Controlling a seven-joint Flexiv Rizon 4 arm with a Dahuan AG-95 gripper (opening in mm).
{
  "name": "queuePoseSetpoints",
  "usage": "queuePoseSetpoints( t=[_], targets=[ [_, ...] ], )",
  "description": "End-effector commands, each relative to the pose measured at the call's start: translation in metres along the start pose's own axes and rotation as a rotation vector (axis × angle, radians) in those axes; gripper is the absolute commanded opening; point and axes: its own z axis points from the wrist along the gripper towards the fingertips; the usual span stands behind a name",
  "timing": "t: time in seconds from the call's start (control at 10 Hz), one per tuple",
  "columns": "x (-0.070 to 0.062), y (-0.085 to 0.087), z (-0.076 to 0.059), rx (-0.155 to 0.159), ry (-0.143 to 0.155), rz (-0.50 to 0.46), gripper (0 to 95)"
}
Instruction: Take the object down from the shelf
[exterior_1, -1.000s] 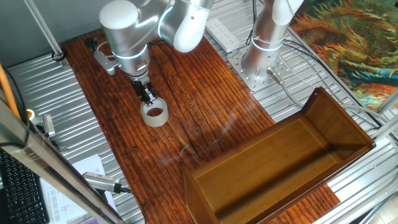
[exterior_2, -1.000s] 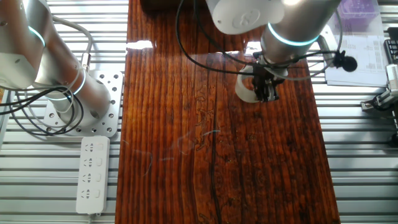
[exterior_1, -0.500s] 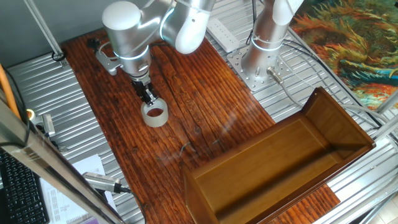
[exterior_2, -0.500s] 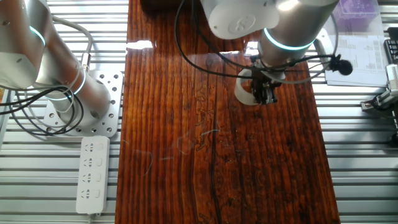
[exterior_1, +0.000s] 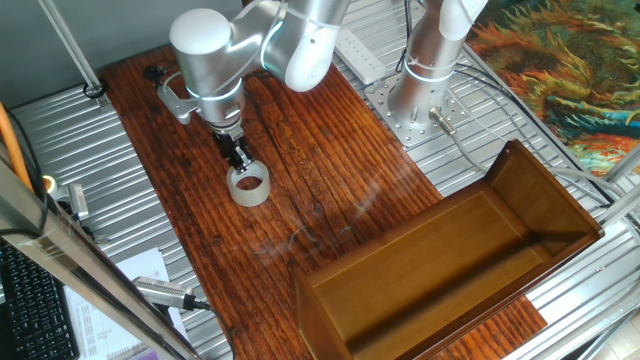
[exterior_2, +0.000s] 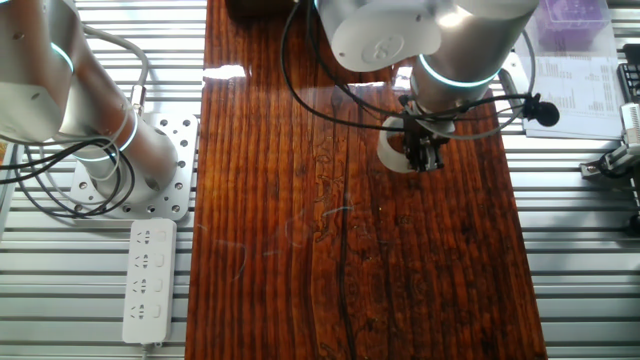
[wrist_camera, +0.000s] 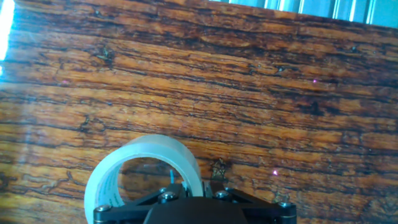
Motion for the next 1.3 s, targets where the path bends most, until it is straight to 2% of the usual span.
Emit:
queuePoseSetpoints(
  t=[0.1,0.2,0.6,0.8,1.1,1.2,1.3],
  targets=[
    [0.0,0.0,-0.001,0.0,0.0,-0.002,0.0],
    [0.0,0.0,0.0,0.0,0.001,-0.006,19.0],
    [0.0,0.0,0.0,0.0,0.002,-0.006,19.0],
    [0.0,0.001,-0.013,-0.009,0.002,-0.007,19.0],
    [-0.004,-0.005,-0.032,-0.012,0.018,-0.004,19.0],
    [-0.008,-0.01,-0.037,-0.013,0.025,-0.005,0.0],
    [-0.015,-0.018,-0.043,-0.011,0.034,-0.004,0.0]
  ],
)
